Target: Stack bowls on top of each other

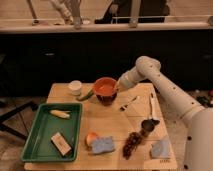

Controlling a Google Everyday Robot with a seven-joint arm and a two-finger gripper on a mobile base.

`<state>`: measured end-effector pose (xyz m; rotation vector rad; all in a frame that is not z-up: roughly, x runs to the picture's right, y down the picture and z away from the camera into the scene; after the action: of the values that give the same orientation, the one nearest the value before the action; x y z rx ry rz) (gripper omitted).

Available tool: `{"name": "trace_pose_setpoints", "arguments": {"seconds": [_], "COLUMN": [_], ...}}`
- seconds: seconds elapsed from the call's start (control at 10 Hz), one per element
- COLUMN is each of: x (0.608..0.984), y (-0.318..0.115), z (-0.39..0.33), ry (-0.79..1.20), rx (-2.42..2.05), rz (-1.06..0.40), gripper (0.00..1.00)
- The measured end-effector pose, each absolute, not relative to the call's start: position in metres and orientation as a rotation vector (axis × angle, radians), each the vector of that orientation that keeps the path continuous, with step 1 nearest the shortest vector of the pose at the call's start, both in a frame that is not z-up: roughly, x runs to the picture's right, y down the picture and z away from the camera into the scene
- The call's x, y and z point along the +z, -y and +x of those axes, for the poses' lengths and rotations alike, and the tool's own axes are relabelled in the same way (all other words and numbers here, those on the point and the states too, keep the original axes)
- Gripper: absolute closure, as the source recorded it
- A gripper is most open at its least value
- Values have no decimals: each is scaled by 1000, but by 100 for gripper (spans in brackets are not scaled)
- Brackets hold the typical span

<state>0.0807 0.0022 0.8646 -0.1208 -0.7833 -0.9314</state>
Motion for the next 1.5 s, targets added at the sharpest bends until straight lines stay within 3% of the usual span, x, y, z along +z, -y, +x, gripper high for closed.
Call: {"name": "trace_pose_setpoints", "arguments": {"seconds": [0.9, 1.5], "x": [884, 888], "y": [-2, -7], "z": [82, 84], "ry": [790, 800], "rx": [-901, -852], "rz": [-145, -149], "gripper": [96, 37]}}
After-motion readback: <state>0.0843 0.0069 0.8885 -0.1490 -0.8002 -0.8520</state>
